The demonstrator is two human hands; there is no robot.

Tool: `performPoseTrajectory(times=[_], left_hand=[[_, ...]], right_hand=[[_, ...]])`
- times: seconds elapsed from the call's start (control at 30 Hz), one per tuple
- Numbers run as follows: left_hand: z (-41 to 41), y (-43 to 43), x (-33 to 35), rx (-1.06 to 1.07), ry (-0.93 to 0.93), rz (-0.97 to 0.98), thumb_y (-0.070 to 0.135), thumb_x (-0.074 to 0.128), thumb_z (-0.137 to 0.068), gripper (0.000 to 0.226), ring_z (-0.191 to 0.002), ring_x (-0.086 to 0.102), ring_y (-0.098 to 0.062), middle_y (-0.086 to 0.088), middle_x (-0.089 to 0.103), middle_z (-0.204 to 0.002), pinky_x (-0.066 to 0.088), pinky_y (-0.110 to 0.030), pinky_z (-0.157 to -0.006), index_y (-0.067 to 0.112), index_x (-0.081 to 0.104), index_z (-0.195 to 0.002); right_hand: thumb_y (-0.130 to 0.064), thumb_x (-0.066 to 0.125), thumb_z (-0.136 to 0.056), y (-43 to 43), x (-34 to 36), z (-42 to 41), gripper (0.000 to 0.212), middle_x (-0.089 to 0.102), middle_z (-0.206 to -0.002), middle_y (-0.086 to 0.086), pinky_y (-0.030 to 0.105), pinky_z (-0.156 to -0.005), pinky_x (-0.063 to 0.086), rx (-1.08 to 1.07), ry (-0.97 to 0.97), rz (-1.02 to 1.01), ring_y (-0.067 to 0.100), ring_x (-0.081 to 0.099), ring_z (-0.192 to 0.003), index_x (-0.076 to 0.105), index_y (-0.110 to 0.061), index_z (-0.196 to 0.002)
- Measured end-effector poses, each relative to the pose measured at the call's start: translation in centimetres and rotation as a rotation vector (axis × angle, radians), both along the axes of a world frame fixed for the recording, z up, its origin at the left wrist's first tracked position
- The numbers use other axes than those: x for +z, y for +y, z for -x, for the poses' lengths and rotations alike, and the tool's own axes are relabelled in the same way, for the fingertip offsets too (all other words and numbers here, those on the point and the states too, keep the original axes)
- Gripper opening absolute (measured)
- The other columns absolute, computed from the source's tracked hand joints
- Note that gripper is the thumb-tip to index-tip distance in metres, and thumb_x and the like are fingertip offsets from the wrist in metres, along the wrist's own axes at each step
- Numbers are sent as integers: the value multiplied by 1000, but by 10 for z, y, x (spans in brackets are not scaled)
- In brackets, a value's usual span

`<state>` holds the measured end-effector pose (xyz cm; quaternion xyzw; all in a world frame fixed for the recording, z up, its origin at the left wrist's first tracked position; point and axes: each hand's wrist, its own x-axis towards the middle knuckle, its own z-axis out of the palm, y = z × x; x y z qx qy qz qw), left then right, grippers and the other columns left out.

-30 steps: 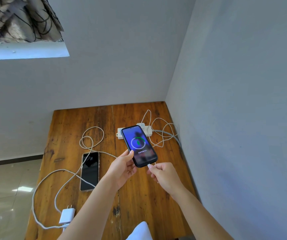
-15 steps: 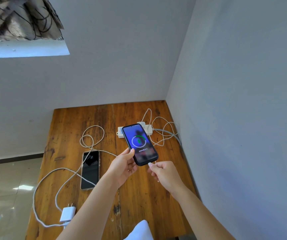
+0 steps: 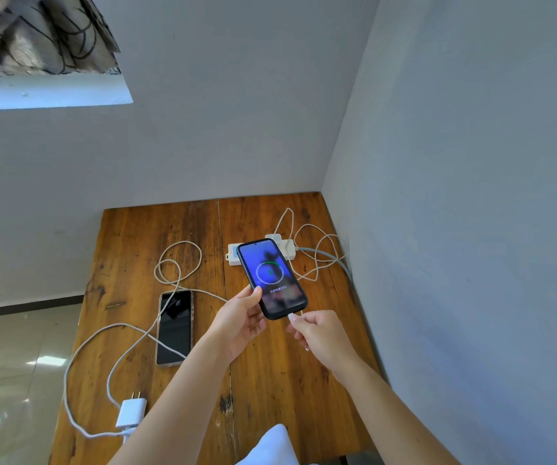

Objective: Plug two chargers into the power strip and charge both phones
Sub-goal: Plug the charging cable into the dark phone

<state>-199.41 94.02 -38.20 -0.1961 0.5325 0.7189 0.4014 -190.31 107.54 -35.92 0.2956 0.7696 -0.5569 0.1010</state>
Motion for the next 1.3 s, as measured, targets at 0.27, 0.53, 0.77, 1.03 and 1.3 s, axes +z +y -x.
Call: performPoseTrajectory(times=[0.27,0.53,0.77,1.03,1.3], left_hand=[[0,0,-1,-27,-1,14,24,55,-95,42,-82,63,-15,-10,71,-100,50,-22,-58,21,49,-136],[8,-4,-18,-30,3,105,19,51,-97,44,-87,62,-16,-13,68,-109,48,-24,-61,21,45,-140],[8,-3,-62,-160,-12,297,20,51,-97,46,-97,62,-21,-12,67,-111,48,-29,-71,22,42,-142],[-1,41,-113,-181,-187,343,22,55,-95,46,-100,64,-20,-6,68,-107,53,-33,-77,25,44,-140],[-3,66,-126,-136,-253,353,22,56,-94,52,-100,61,-18,-6,64,-111,52,-28,-67,24,39,-143]], right_hand=[[-31,53,-94,1,-4,1,34,62,-67,-2,24,-70,44,10,-3,13,10,59,-69,71,-8,-77],[-44,65,-82,24,-28,-15,23,60,-66,-10,19,-60,44,312,-166,-82,3,57,-61,65,-21,-78],[-18,53,-92,66,-61,-27,11,67,-94,6,31,-71,43,660,-436,-845,24,64,-84,62,-14,-97],[-12,53,-89,87,-97,-25,12,67,-99,6,40,-91,37,808,-595,-941,27,62,-95,59,-17,-98],[-10,53,-86,90,-110,-23,18,57,-77,3,43,-91,43,797,-572,-752,27,63,-82,43,-19,-75]])
